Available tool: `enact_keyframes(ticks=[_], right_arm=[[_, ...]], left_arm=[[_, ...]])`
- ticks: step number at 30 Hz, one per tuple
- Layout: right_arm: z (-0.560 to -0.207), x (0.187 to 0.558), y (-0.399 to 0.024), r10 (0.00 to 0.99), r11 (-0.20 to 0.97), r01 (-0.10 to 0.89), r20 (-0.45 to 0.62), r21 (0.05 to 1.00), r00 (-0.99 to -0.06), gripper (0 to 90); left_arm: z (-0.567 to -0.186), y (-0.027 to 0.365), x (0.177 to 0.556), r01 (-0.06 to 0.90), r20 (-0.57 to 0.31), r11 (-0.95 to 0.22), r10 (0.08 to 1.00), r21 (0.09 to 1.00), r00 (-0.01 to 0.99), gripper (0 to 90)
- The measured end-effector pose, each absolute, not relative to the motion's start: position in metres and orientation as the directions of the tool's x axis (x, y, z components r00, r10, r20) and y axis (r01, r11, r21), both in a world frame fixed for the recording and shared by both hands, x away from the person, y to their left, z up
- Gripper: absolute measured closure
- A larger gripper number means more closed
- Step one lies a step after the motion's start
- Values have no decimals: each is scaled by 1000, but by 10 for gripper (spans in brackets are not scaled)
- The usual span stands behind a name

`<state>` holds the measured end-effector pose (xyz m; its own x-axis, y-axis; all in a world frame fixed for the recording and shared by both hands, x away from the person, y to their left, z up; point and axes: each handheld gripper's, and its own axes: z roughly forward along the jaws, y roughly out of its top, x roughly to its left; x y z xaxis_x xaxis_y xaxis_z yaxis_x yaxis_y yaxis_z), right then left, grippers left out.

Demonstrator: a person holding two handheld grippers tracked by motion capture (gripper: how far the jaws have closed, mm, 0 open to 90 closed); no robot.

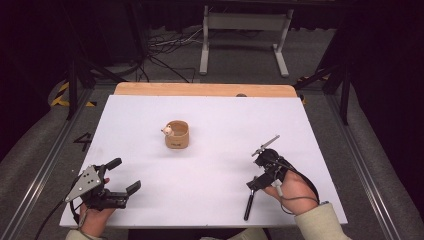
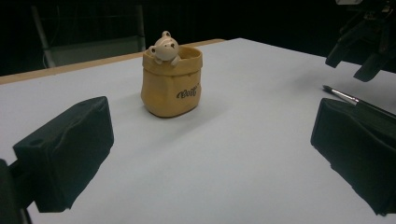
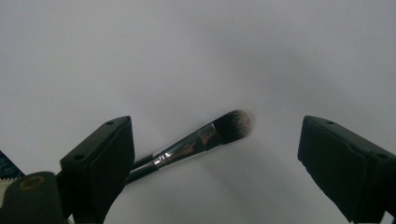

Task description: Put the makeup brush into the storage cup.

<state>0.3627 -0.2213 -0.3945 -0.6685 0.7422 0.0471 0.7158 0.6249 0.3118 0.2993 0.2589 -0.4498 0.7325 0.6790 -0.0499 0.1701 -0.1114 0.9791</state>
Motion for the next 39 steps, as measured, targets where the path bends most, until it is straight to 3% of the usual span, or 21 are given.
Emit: enact_keyframes(ticks=[17,26,33,34,37,38,39], right_arm=[[-417,360,-213,735,643,728,78,237,-674,153],[-425,358,-208,719,665,719,88,203,-689,217],[-424,356,-205,708,691,698,20,185,-706,362],[-423,354,-203,698,707,687,-18,168,-715,434],[-422,353,-202,695,712,683,-26,159,-718,492],[-421,352,-201,686,722,676,-25,148,-727,600],[-421,352,-201,686,722,676,-25,148,-727,600]], left_arm=[[-450,260,299,170,-49,-110,686,979,726,1],[-450,259,300,169,-46,-115,684,979,728,3],[-451,260,300,172,-53,-106,684,979,727,3],[-450,260,300,171,-53,-106,685,980,727,3],[-450,260,300,172,-52,-109,684,979,727,3],[-450,260,300,172,-52,-108,684,979,728,3],[-450,260,300,172,-52,-108,684,979,728,3]])
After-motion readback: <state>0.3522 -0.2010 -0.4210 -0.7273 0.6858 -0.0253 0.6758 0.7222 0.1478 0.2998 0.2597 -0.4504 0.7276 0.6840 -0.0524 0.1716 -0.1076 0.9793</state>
